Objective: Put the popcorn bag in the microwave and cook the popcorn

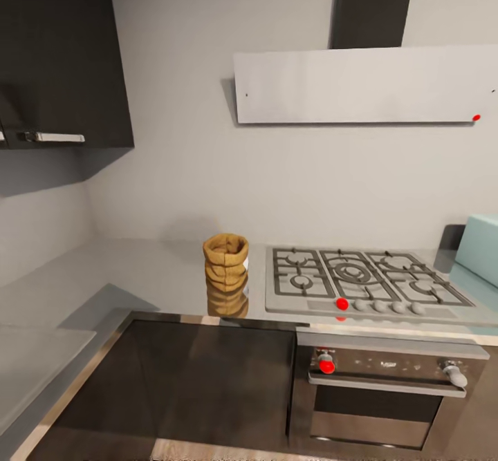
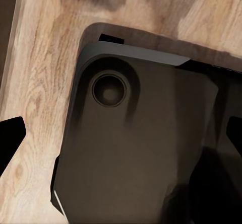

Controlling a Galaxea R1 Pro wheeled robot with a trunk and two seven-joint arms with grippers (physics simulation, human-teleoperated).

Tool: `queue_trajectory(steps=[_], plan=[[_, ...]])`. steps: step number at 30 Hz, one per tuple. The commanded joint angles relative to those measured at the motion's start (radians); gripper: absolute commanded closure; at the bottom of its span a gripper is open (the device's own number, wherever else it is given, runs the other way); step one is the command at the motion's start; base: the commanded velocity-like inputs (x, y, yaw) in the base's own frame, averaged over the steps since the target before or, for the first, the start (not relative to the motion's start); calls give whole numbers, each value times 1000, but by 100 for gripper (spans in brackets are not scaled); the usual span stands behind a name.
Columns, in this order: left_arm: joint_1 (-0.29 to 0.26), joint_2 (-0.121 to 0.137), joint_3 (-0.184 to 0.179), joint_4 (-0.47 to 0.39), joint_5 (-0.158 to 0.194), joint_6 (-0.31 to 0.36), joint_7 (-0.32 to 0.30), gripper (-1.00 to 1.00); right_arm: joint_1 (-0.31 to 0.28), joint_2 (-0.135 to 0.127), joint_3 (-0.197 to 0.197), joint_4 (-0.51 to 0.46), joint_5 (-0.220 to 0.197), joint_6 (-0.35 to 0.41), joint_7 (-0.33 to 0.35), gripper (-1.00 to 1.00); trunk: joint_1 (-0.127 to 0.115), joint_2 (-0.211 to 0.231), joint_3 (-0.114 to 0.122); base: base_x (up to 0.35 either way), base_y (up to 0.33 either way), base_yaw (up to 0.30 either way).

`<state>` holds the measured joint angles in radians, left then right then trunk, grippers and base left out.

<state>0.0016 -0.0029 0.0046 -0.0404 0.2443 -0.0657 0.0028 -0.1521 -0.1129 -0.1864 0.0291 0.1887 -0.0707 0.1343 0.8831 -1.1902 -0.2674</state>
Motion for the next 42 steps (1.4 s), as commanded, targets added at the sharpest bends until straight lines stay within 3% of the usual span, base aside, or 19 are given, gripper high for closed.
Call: queue_trajectory(steps=[1,42], plan=[[0,0,0,-1,6,-2,0,-100,-1,-1,-9,3,9,-6,2,-100,0,-1,-3,0,0,0],[0,0,0,-1,6,-2,0,-100,-1,-2,-9,3,9,-8,2,-100,0,-1,-68,0,0,0]])
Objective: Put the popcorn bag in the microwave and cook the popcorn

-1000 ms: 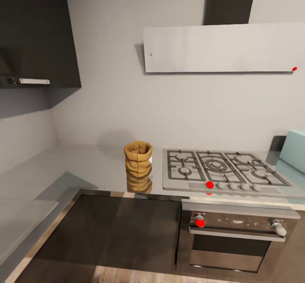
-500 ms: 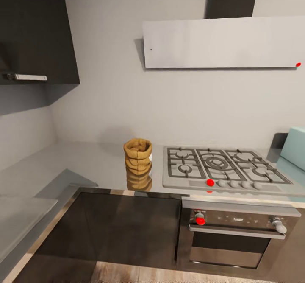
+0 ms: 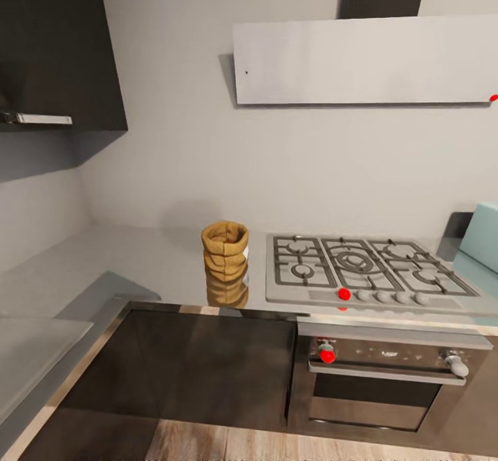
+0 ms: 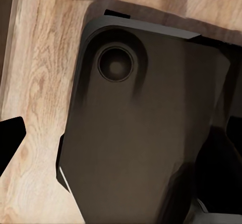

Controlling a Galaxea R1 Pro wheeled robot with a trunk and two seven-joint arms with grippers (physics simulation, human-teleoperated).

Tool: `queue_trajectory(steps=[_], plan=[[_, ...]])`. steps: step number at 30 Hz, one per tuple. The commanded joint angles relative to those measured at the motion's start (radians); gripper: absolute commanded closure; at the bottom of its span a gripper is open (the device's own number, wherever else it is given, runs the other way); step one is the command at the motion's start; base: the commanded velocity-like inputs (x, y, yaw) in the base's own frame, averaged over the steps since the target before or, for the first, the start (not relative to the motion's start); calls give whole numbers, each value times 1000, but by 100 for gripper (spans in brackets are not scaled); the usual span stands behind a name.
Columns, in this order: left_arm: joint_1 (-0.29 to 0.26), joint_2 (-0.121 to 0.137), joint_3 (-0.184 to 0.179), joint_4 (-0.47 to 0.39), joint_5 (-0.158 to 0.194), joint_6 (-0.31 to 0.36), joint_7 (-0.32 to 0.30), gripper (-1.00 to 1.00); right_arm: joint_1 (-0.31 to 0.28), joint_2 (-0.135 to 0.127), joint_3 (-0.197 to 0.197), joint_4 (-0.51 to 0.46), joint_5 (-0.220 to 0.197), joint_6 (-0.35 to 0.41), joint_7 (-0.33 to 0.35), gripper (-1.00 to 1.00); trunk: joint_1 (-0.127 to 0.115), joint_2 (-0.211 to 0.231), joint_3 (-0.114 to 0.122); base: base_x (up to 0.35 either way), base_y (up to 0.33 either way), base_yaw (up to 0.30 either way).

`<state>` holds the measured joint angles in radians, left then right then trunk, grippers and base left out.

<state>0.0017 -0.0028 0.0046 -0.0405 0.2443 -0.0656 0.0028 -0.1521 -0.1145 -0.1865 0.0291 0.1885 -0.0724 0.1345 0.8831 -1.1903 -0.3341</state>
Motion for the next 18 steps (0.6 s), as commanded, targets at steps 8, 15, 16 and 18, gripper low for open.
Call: queue_trajectory(steps=[8,15,16,18], plan=[[0,0,0,-1,6,-2,0,-100,-1,1,-8,3,11,-7,2,-100,0,-1,-14,0,0,0],[0,0,0,-1,6,-2,0,-100,-1,1,-8,3,10,-9,2,-100,0,-1,-19,0,0,0],[0,0,0,-1,6,-2,0,-100,-1,1,-8,3,11,-9,2,-100,0,-1,-19,0,0,0],[0,0,0,-1,6,-2,0,-100,-1,1,-8,3,11,-11,2,-100,0,-1,-19,0,0,0]])
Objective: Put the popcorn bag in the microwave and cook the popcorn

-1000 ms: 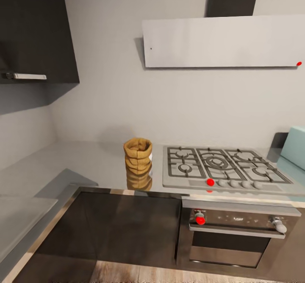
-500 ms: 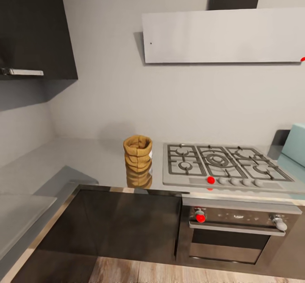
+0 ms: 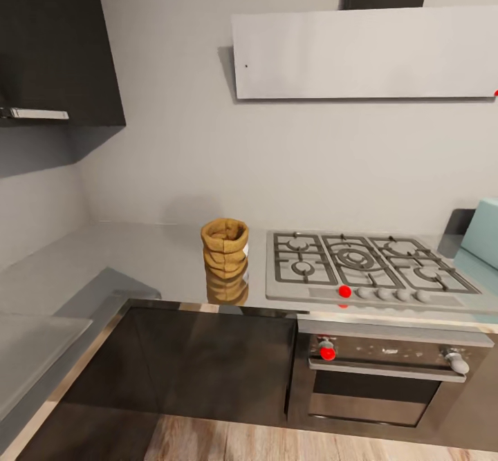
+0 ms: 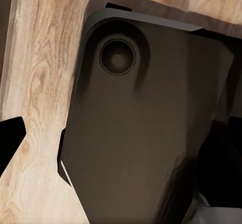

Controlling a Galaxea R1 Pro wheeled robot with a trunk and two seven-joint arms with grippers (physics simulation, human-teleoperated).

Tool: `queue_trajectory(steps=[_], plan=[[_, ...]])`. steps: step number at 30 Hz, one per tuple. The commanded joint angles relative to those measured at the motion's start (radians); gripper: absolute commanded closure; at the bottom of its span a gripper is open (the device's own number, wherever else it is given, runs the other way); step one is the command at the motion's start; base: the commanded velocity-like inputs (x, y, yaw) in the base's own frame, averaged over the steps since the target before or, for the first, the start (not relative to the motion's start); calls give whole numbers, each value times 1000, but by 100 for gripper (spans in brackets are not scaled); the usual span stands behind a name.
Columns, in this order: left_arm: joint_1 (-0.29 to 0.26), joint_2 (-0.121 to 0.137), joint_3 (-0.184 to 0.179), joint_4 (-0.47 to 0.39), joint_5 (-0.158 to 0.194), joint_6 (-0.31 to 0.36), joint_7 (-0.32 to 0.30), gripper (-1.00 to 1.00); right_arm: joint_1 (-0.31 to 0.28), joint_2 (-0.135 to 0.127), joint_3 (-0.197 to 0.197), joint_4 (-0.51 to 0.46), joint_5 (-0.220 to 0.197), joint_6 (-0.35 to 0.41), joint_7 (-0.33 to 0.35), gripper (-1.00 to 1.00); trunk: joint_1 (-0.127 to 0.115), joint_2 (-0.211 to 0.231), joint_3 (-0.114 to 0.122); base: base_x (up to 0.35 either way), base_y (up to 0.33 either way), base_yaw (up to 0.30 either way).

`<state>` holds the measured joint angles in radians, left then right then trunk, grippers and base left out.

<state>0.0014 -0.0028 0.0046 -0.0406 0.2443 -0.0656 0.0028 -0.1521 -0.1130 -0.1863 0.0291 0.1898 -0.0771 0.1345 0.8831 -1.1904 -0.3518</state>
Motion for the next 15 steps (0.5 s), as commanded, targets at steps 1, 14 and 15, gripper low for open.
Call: queue_trajectory(steps=[1,14,15], plan=[[0,0,0,-1,6,-2,0,-100,-1,0,-9,3,10,-7,2,-100,0,-1,-1,0,0,0],[0,0,0,-1,7,-2,0,-100,-1,-4,-10,3,7,-2,1,-100,0,-1,-1,0,0,0],[0,0,0,-1,6,-2,0,-100,-1,-7,-7,2,10,2,2,-100,0,-1,-1,0,0,0]])
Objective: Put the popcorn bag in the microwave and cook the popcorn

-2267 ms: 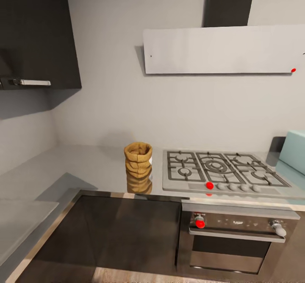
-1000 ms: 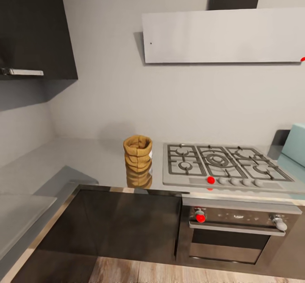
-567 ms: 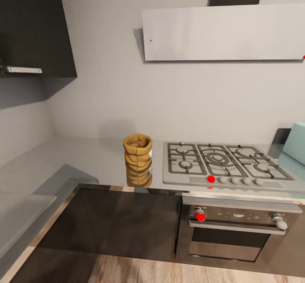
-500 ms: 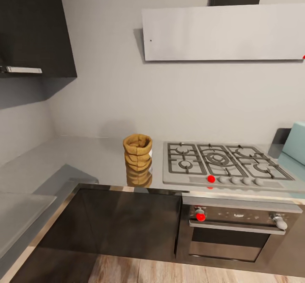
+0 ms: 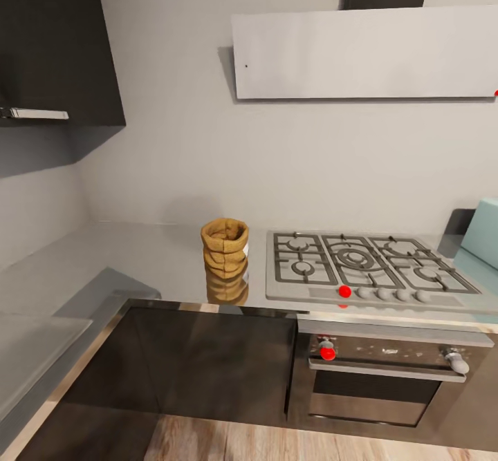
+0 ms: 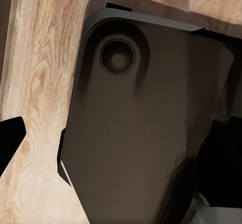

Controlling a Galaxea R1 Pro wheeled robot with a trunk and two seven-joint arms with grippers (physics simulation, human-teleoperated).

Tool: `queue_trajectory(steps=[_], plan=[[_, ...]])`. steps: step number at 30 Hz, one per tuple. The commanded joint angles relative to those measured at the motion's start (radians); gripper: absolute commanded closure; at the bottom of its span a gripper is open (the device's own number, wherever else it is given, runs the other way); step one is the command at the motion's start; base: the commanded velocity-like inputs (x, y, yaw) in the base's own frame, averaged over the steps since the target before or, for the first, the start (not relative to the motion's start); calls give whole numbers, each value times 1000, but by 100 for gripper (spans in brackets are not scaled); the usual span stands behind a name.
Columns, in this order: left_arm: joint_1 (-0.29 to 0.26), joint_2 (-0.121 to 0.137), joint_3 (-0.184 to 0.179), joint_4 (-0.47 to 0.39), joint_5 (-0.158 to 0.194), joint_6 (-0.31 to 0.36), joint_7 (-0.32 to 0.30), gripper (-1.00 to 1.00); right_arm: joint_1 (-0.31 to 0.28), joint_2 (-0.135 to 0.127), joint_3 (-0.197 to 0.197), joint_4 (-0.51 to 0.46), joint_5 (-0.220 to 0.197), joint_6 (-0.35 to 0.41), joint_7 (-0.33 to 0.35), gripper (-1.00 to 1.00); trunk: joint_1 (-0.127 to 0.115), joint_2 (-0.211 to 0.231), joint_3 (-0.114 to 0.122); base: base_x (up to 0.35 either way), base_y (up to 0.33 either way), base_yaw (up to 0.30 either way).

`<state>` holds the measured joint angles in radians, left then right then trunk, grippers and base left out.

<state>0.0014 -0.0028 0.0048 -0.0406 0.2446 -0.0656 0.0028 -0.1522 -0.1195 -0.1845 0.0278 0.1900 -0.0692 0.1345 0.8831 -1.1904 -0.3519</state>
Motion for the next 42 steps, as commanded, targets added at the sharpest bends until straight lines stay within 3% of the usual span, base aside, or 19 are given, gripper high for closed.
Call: queue_trajectory(steps=[1,7,10,15,19,21,23,27,32,35,37,39,42], plan=[[0,0,0,-1,6,-2,0,-100,-1,-1,-8,0,12,-5,3,-100,0,-1,-1,0,0,0],[0,-1,1,-1,6,-2,0,-100,-1,0,8,-36,28,-4,9,-100,0,-1,-1,0,0,0],[0,-1,1,-1,6,-2,0,-100,-1,3,44,-110,43,-3,8,-100,0,-1,-1,0,0,0],[0,0,1,-1,6,-2,0,-100,-1,14,62,-258,50,51,9,-100,0,-1,-1,0,0,0],[0,-1,1,-1,6,-2,0,-100,-1,41,66,-493,49,260,14,-100,0,-1,-1,0,0,0],[0,-2,0,-1,6,-2,0,-100,-1,71,68,-683,48,426,18,-100,0,-1,-1,0,0,0],[0,-1,0,-1,6,-2,0,-100,-1,89,88,-793,57,511,18,-100,0,-1,-1,0,0,0],[0,-2,1,-1,5,-2,0,-100,-1,100,150,-998,67,681,19,-100,0,-1,-1,0,0,0],[0,-1,0,-1,5,-2,0,-100,-2,108,178,-1336,62,928,20,-100,0,-1,-1,0,0,0],[0,-1,0,-1,5,-2,0,-100,3,135,223,-1416,63,1037,20,-100,0,-1,-1,0,0,0],[0,0,0,-1,6,-2,0,-100,-12,179,263,-1444,65,1108,19,-100,0,-1,-1,0,0,0],[0,0,0,-1,6,-2,0,-100,-56,226,282,-1452,67,1116,17,-100,0,-1,-1,0,0,0],[0,0,1,-1,6,-2,0,-100,-142,272,293,-1456,68,1116,15,-100,0,-1,-1,0,0,0]])
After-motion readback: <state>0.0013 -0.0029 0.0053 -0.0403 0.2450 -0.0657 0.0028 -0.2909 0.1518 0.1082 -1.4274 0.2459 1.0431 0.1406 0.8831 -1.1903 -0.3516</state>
